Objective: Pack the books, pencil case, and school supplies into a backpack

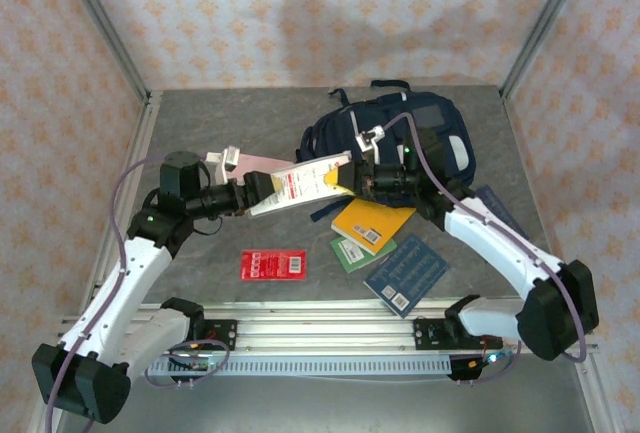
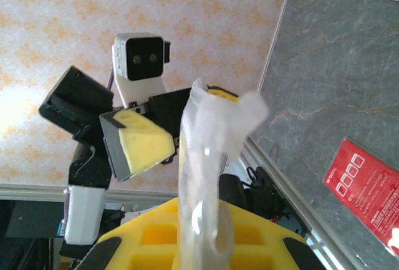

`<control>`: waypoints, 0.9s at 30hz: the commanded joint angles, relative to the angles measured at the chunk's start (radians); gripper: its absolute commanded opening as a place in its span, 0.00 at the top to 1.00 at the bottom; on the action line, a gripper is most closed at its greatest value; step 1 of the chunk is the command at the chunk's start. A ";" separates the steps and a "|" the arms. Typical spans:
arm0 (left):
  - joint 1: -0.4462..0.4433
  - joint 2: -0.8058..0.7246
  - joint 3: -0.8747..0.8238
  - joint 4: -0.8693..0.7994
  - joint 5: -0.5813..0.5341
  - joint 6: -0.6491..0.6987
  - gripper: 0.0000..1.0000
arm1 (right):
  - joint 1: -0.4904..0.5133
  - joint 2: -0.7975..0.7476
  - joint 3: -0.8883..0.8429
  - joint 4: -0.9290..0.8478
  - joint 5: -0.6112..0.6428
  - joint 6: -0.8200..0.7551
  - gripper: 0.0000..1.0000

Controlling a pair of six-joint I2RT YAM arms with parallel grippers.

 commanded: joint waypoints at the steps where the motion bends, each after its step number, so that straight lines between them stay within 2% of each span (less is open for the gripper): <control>1: -0.013 -0.034 -0.025 0.169 0.075 -0.085 0.23 | -0.009 -0.063 -0.010 -0.009 -0.029 -0.012 0.95; 11: -0.085 -0.039 -0.047 0.310 0.098 -0.142 0.60 | -0.049 -0.056 0.039 -0.217 0.049 -0.170 0.96; 15: -0.095 -0.039 -0.055 0.323 0.090 -0.149 0.63 | -0.051 -0.039 0.041 -0.207 0.100 -0.162 0.99; 18: -0.097 -0.039 -0.064 0.333 0.075 -0.151 0.73 | -0.052 -0.036 0.022 -0.146 0.119 -0.124 0.97; 21: -0.097 -0.039 -0.066 0.321 0.052 -0.135 0.84 | -0.051 -0.037 0.022 -0.160 0.162 -0.142 0.87; 25: -0.095 -0.034 -0.028 0.154 -0.055 -0.027 0.99 | -0.051 -0.037 0.055 -0.308 0.316 -0.239 0.59; 27: -0.090 -0.030 -0.020 0.100 -0.112 0.005 1.00 | -0.051 -0.037 0.072 -0.358 0.396 -0.280 0.50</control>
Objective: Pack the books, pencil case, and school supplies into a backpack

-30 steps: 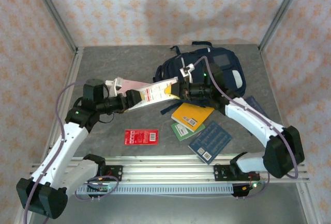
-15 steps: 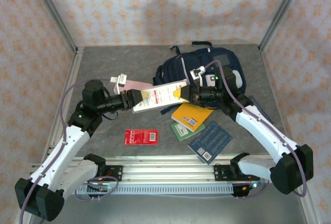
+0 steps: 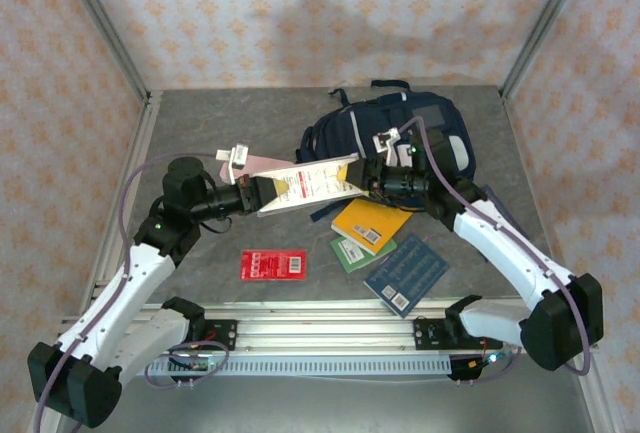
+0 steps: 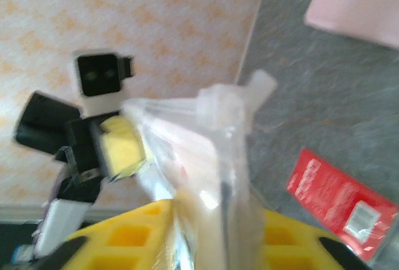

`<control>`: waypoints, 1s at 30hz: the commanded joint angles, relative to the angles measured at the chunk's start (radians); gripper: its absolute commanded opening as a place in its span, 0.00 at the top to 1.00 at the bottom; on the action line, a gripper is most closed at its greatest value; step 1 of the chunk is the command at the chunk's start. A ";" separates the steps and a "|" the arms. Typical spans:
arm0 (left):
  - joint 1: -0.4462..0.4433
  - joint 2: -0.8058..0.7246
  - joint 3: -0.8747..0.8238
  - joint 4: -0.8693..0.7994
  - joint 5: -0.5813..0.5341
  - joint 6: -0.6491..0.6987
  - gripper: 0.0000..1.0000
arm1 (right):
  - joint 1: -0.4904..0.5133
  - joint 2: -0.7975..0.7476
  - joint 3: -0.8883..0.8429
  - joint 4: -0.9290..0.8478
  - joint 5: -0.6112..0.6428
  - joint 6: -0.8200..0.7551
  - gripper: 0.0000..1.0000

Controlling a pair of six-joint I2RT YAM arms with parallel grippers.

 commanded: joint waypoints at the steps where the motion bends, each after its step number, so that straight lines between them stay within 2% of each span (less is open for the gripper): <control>1: 0.005 -0.004 0.029 -0.122 -0.126 0.092 1.00 | -0.006 0.020 0.059 -0.107 0.207 -0.100 0.46; 6: 0.018 -0.009 0.049 -0.205 -0.264 0.121 1.00 | -0.005 0.091 0.136 -0.237 0.471 -0.186 0.41; 9: 0.018 -0.023 0.097 -0.323 -0.404 0.178 1.00 | -0.005 0.179 0.197 -0.272 0.623 -0.242 0.36; 12: 0.019 -0.022 0.150 -0.433 -0.551 0.214 1.00 | -0.004 0.328 0.335 -0.343 0.691 -0.321 0.34; 14: 0.020 -0.011 0.168 -0.476 -0.608 0.216 1.00 | -0.004 0.443 0.434 -0.393 0.716 -0.368 0.30; 17: 0.020 0.011 0.172 -0.482 -0.617 0.213 1.00 | -0.003 0.601 0.580 -0.469 0.772 -0.422 0.19; 19: 0.021 0.022 0.167 -0.471 -0.612 0.206 1.00 | 0.000 0.692 0.668 -0.506 0.800 -0.451 0.15; 26: 0.023 0.083 0.163 -0.419 -0.571 0.189 1.00 | 0.004 0.952 0.943 -0.650 0.926 -0.534 0.14; 30: 0.024 0.129 0.172 -0.398 -0.560 0.189 1.00 | 0.003 1.077 1.077 -0.722 0.935 -0.566 0.18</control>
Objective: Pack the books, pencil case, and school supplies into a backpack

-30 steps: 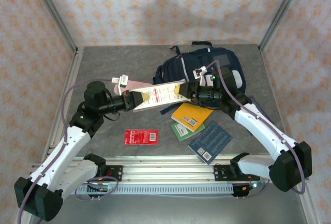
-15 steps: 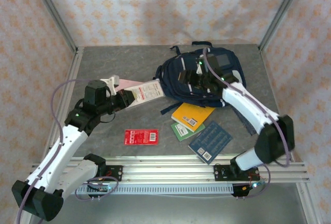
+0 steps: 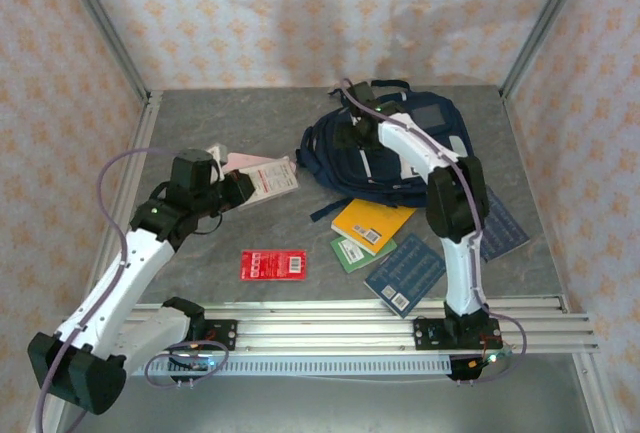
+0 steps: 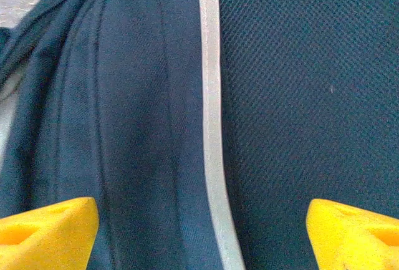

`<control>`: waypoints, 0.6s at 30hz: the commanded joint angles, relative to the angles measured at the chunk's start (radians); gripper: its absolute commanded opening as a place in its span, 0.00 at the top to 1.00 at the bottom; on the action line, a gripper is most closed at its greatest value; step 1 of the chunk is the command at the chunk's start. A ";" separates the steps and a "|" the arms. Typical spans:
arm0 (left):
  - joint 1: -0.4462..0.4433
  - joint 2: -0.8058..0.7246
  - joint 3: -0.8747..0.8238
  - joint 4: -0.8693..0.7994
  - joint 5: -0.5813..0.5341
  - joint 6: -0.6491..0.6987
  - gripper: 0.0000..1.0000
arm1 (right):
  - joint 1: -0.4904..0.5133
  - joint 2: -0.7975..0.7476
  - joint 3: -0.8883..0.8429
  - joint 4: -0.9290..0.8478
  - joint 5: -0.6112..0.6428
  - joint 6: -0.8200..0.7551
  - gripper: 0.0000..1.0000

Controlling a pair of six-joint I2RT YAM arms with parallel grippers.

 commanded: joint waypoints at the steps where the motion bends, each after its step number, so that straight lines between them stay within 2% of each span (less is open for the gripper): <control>1: 0.008 0.027 0.028 0.051 0.001 0.006 1.00 | 0.003 0.088 0.109 -0.123 0.078 -0.058 0.22; 2: 0.008 0.035 0.031 0.053 0.001 0.006 1.00 | 0.003 0.107 0.129 -0.136 0.077 -0.066 0.27; 3: 0.007 0.044 0.035 0.053 0.002 0.008 1.00 | 0.003 0.125 0.150 -0.147 0.077 -0.076 0.37; 6: 0.010 0.056 0.047 0.048 -0.003 0.019 1.00 | 0.003 0.128 0.157 -0.141 0.053 -0.092 0.73; 10: 0.014 0.053 0.049 0.038 -0.008 0.027 1.00 | 0.001 0.087 0.136 -0.108 -0.040 -0.122 0.97; 11: 0.016 0.051 0.048 0.036 -0.008 0.029 1.00 | 0.001 0.077 0.136 -0.107 -0.053 -0.131 1.00; 14: 0.023 0.038 0.050 0.025 -0.013 0.035 1.00 | 0.001 0.025 0.121 -0.112 -0.055 -0.154 1.00; 18: 0.032 0.027 0.069 0.007 -0.032 0.053 1.00 | -0.016 -0.117 0.010 -0.032 -0.117 -0.162 1.00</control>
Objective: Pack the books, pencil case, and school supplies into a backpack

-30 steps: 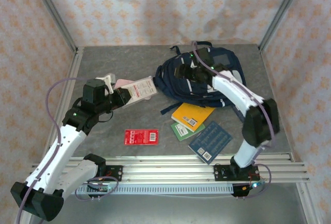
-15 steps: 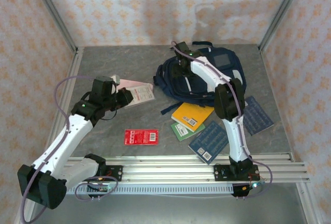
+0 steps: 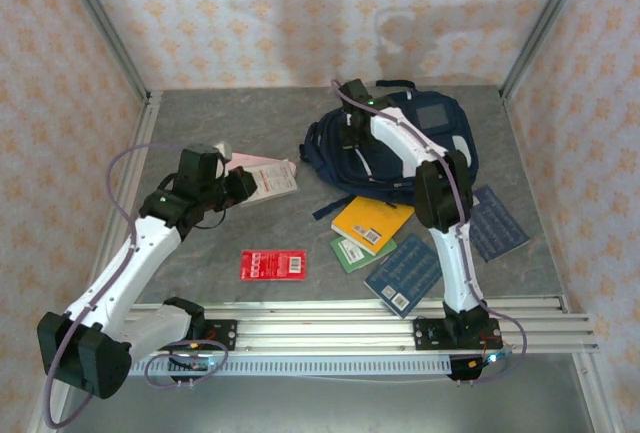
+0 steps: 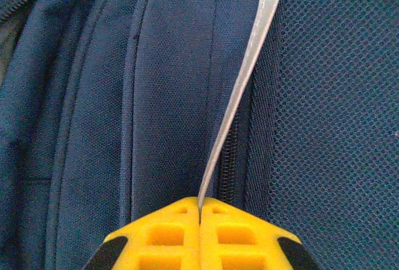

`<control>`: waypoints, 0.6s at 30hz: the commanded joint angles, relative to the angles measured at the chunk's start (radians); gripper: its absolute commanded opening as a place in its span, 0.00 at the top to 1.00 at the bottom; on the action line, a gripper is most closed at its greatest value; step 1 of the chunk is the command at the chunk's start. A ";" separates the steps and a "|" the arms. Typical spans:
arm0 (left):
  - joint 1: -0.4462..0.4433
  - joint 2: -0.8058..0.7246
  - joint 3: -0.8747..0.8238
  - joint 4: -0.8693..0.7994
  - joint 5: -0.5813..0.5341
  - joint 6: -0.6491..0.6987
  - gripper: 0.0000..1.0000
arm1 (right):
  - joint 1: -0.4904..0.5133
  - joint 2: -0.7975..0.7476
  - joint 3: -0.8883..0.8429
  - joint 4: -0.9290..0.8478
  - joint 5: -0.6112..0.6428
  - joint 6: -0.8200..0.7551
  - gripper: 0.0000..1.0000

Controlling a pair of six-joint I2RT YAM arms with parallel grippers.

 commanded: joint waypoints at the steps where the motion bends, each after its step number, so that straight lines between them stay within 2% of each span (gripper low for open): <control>1: 0.016 -0.024 0.059 -0.004 -0.032 0.036 1.00 | -0.010 -0.184 -0.075 0.035 -0.084 -0.029 1.00; 7: 0.022 0.041 0.106 0.042 -0.004 0.014 1.00 | -0.031 -0.363 -0.223 0.121 -0.232 -0.094 1.00; 11: 0.022 0.098 0.106 0.112 0.033 -0.032 1.00 | -0.056 -0.429 -0.284 0.140 -0.319 -0.077 1.00; 18: 0.014 0.155 0.067 0.325 0.159 -0.153 1.00 | -0.088 -0.520 -0.361 0.182 -0.465 -0.047 1.00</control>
